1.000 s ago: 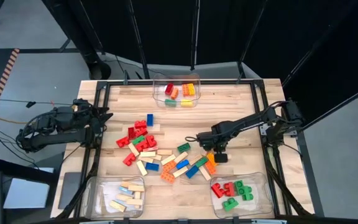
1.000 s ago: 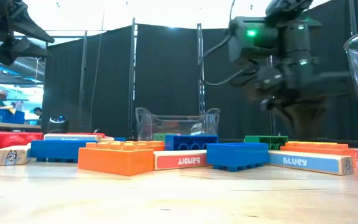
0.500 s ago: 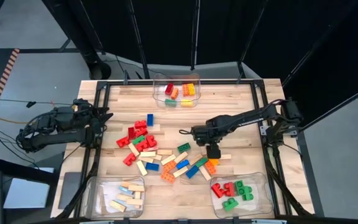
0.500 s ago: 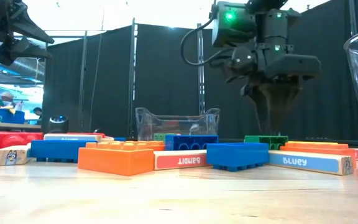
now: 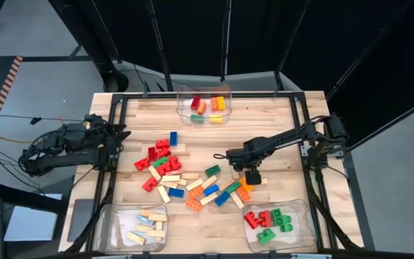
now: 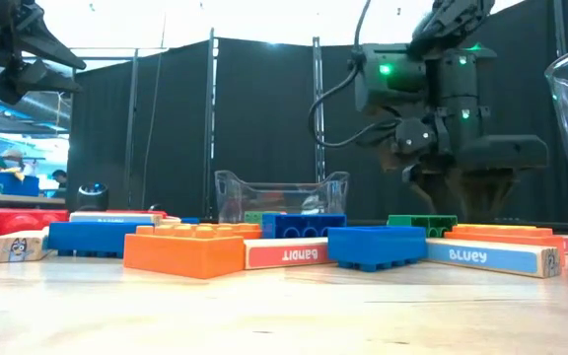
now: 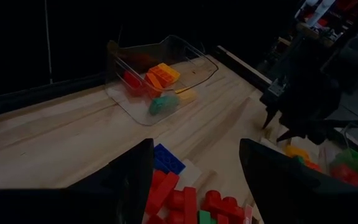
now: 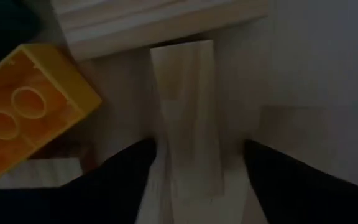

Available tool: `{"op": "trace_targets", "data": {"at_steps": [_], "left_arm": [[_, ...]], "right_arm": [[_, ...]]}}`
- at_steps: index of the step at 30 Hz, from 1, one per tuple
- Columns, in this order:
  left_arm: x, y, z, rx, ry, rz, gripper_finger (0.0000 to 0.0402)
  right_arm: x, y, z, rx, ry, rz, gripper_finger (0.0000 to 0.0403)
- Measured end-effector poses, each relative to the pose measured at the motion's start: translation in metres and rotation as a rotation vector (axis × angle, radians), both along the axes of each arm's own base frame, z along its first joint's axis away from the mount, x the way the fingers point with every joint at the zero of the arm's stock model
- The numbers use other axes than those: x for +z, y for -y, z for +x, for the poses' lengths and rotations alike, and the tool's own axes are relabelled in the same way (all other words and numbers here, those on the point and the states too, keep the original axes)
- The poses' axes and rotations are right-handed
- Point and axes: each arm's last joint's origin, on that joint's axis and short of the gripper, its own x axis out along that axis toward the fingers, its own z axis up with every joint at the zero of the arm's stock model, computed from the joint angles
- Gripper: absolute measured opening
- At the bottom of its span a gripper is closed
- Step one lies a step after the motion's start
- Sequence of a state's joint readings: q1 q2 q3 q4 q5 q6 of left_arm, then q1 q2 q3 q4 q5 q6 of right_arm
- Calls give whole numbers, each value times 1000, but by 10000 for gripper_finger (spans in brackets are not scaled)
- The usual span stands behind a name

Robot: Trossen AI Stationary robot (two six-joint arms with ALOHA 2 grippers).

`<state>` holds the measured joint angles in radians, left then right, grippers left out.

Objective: Sort blocks by size
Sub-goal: Put the white block into the bottom left transparent bin

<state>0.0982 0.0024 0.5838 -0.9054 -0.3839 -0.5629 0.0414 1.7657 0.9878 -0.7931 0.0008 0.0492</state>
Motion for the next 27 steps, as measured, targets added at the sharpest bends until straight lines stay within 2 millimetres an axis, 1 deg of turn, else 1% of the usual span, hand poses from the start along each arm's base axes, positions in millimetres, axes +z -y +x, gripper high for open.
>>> {"op": "trace_targets", "data": {"at_steps": [2,5,6,9,11,13,16,19,21,23,27], "left_arm": [[0,0,0,1,1,0,245],[0,0,0,0,2,0,245],[0,0,0,0,1,-1,245],[0,0,0,1,1,-1,245],[0,0,0,1,1,-1,245],[0,0,0,1,1,-1,245],[0,0,0,1,2,-1,245],[0,0,0,1,1,-1,245],[0,0,0,1,2,-1,245],[0,0,0,1,2,-1,245],[0,0,0,2,2,0,245]], "right_arm": [[0,0,0,1,4,-12,216],[0,1,1,-4,10,-28,123],[0,1,1,-7,10,-28,111],[1,1,2,-41,13,-29,117],[2,1,3,-96,13,-37,117],[8,3,8,-134,42,-63,117],[29,4,16,-170,119,-85,117],[56,4,30,-232,234,-85,117],[75,1,44,-276,338,-64,117],[93,-6,63,-290,501,-22,117],[126,-31,98,-217,882,81,117]]}}
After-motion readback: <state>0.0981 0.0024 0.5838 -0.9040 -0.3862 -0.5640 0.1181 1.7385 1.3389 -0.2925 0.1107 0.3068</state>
